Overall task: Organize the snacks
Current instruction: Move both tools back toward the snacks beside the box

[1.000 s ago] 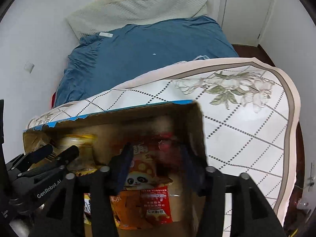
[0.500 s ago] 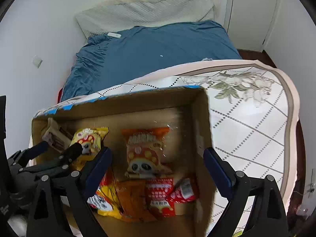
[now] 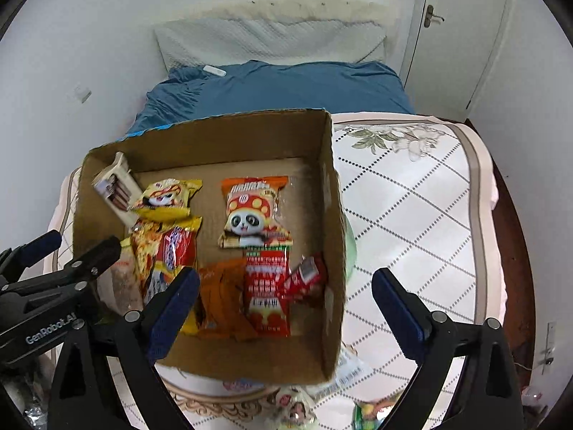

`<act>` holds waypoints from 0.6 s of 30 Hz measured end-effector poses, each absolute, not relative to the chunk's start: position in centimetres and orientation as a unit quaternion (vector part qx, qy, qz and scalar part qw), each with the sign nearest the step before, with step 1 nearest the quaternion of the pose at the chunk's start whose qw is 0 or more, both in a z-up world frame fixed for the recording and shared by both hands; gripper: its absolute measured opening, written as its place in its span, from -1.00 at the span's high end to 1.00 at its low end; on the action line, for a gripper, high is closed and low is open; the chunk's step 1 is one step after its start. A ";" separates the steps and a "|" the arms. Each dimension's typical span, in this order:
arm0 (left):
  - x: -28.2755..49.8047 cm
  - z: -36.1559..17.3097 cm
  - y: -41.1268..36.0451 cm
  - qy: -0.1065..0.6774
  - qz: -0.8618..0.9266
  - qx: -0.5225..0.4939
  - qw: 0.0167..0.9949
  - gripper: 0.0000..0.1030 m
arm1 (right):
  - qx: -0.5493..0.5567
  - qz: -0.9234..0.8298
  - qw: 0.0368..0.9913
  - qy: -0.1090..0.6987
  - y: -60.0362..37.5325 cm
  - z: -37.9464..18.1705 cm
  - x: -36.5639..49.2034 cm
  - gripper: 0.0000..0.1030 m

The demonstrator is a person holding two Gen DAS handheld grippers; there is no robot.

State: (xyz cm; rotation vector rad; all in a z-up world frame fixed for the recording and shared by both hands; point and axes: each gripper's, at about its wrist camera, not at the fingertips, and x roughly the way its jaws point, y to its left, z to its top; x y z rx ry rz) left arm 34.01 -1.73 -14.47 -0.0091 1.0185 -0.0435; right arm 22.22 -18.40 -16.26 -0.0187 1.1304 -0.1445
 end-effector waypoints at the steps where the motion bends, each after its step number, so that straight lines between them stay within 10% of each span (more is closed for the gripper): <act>1: 33.2 -14.3 -1.6 0.484 -0.018 -0.003 0.875 -0.87 | -0.013 -0.069 0.844 0.532 -18.3 -16.1 21.5 -0.92; 18: 24.6 -12.1 -2.3 0.467 -0.005 0.005 0.884 -0.87 | 0.027 -0.052 0.840 0.539 -19.7 -14.2 13.0 -0.92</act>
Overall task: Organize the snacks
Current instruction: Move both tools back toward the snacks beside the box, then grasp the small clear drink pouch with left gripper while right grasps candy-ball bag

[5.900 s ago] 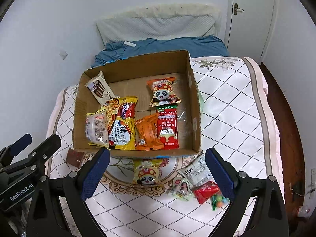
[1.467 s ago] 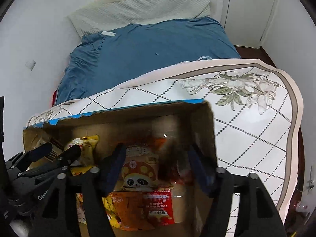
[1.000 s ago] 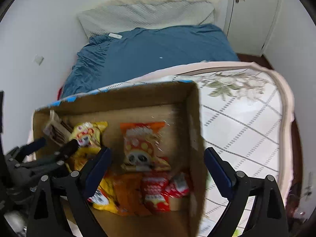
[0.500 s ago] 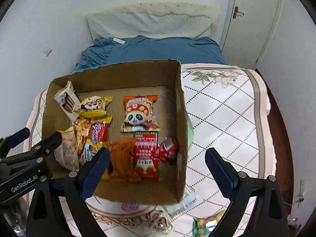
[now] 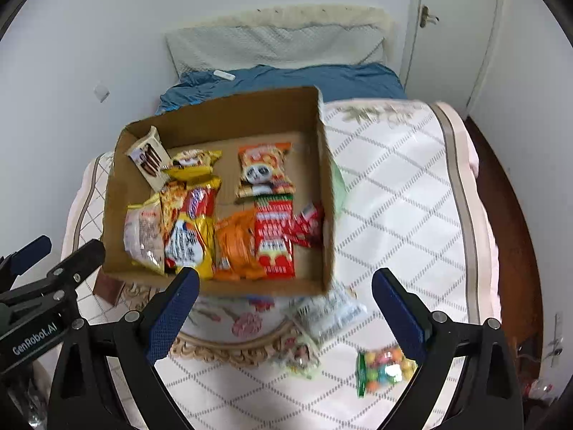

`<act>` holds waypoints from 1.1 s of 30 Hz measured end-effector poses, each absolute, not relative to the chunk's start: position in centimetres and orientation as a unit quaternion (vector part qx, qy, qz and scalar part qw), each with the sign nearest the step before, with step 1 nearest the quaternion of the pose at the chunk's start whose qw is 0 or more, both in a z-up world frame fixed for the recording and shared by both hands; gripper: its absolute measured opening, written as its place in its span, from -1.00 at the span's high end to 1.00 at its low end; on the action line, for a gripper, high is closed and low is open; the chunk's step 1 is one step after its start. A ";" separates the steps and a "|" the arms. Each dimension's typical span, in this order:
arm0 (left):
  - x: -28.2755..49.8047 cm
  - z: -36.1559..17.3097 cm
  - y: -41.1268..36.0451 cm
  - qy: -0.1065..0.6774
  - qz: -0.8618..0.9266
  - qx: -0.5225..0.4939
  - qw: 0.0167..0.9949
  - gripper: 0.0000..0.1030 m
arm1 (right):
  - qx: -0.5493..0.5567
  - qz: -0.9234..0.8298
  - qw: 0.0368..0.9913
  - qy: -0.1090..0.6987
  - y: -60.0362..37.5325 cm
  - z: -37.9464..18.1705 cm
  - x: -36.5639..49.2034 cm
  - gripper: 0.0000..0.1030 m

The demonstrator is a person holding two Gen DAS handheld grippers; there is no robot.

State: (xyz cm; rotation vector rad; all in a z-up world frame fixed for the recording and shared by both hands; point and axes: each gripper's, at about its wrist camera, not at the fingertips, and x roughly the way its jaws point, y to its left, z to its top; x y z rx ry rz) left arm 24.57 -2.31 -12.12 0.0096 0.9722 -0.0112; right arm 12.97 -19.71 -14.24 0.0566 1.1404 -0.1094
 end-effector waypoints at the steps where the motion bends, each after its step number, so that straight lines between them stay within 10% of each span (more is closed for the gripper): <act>1: 24.3 -12.5 -2.8 0.472 -0.008 0.006 0.882 -0.87 | 0.035 -0.056 0.836 0.544 -20.5 -14.5 12.5 -0.92; 27: 27.1 -34.3 -20.4 0.694 -0.130 0.069 0.705 -0.84 | 0.229 -0.171 0.678 0.677 -38.3 -29.7 5.8 -0.92; 33: 26.8 -33.7 -20.1 0.675 -0.119 0.065 0.725 0.06 | 0.330 -0.189 0.638 0.670 -39.6 -31.2 4.9 -0.92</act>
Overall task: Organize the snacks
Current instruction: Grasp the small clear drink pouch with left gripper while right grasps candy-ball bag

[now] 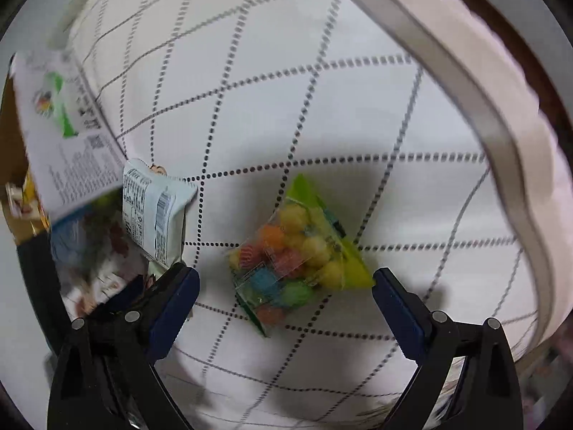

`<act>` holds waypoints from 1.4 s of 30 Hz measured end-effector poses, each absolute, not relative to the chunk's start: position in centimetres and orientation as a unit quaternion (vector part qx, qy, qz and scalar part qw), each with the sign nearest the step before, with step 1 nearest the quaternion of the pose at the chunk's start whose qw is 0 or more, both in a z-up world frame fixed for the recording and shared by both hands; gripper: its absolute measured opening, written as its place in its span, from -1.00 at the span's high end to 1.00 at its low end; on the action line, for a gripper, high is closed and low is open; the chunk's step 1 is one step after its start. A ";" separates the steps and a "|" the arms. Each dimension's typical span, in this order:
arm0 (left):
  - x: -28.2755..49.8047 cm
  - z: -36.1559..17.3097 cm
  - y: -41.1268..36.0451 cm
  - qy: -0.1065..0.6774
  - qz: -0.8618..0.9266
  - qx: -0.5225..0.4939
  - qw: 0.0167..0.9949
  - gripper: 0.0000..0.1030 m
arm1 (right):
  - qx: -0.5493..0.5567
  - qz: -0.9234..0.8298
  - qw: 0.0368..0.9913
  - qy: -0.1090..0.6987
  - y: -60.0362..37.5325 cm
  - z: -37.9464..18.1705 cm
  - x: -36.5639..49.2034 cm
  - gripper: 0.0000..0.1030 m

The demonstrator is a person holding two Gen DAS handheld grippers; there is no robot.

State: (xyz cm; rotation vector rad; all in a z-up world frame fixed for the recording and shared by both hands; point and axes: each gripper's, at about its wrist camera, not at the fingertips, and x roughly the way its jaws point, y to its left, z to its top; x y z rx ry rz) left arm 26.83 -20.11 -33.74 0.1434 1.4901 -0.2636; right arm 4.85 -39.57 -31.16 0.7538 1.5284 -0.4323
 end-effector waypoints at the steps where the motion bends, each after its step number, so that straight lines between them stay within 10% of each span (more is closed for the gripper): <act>1: 26.8 -33.6 -19.8 0.676 -0.122 0.057 0.725 0.06 | 0.341 -0.192 0.631 0.669 -39.6 -31.5 4.7 -0.92; 11: 23.2 -32.6 -15.6 0.668 -0.090 0.060 0.736 0.07 | 0.341 -0.250 0.605 0.675 -39.8 -34.8 5.5 -0.85; 23: 19.0 -31.8 -12.7 0.676 -0.088 0.048 0.730 0.07 | -0.077 -0.004 0.631 0.772 -28.1 -32.6 6.6 -0.65; 38: 19.6 -36.7 -13.0 0.689 -0.077 0.039 0.719 0.05 | 0.232 -0.142 0.634 0.724 -33.3 -32.8 6.3 -0.85; 42: 19.8 -35.8 -12.6 0.684 -0.074 0.036 0.725 0.14 | 0.211 -0.161 0.652 0.710 -34.2 -33.5 7.1 -0.20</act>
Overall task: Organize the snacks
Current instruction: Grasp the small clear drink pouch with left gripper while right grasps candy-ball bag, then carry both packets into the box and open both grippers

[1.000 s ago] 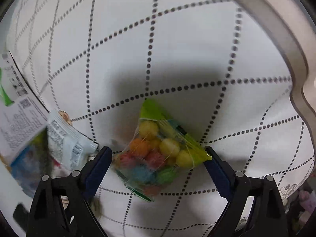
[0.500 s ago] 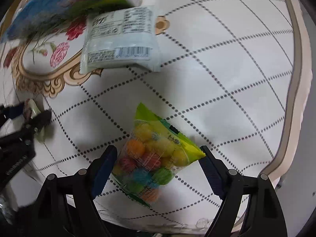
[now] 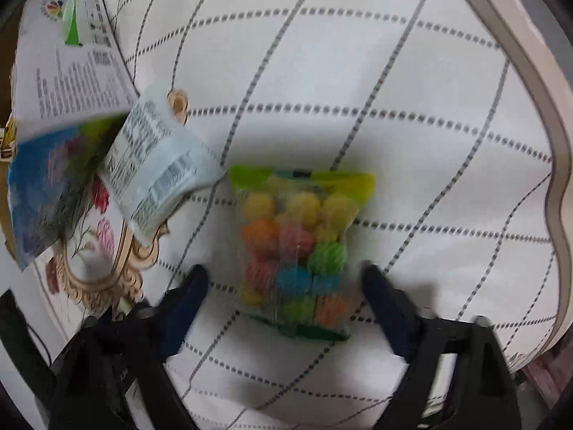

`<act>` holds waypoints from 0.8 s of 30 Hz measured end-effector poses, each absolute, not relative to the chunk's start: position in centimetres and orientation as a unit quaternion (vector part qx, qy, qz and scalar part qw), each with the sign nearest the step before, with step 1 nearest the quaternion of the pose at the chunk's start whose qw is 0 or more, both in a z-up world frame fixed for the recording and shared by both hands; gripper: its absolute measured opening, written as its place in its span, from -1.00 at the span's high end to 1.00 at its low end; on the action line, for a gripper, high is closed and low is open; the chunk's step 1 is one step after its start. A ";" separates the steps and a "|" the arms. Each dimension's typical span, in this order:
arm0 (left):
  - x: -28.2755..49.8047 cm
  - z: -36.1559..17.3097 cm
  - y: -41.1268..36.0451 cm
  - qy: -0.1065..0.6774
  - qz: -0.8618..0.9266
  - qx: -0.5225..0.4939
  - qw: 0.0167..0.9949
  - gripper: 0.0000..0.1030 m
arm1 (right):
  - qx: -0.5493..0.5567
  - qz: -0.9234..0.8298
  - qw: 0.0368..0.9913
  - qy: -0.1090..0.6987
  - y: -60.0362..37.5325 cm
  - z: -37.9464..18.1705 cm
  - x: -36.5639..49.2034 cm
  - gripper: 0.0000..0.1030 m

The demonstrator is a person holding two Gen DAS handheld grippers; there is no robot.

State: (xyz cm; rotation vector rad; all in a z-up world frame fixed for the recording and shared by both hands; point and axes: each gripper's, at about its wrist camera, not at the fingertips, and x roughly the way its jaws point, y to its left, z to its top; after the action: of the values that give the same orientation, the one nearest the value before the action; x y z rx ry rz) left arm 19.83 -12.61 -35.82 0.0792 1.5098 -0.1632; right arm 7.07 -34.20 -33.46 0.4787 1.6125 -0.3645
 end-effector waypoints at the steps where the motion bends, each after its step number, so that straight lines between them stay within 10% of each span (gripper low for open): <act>1: 19.6 -35.8 -12.5 0.683 -0.074 0.033 0.726 0.16 | 0.209 -0.159 0.657 0.707 -34.3 -33.3 7.1 -0.06; 24: 24.8 -17.2 -5.1 0.591 -0.130 -0.056 0.794 0.23 | 0.226 0.010 0.752 0.619 -25.7 -20.8 10.0 0.03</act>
State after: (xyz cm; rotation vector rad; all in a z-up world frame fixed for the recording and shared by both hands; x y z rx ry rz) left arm 24.75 -5.07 -17.24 -0.1206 1.2692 -0.2798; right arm 10.03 -25.72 -20.81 0.4935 1.3505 0.0218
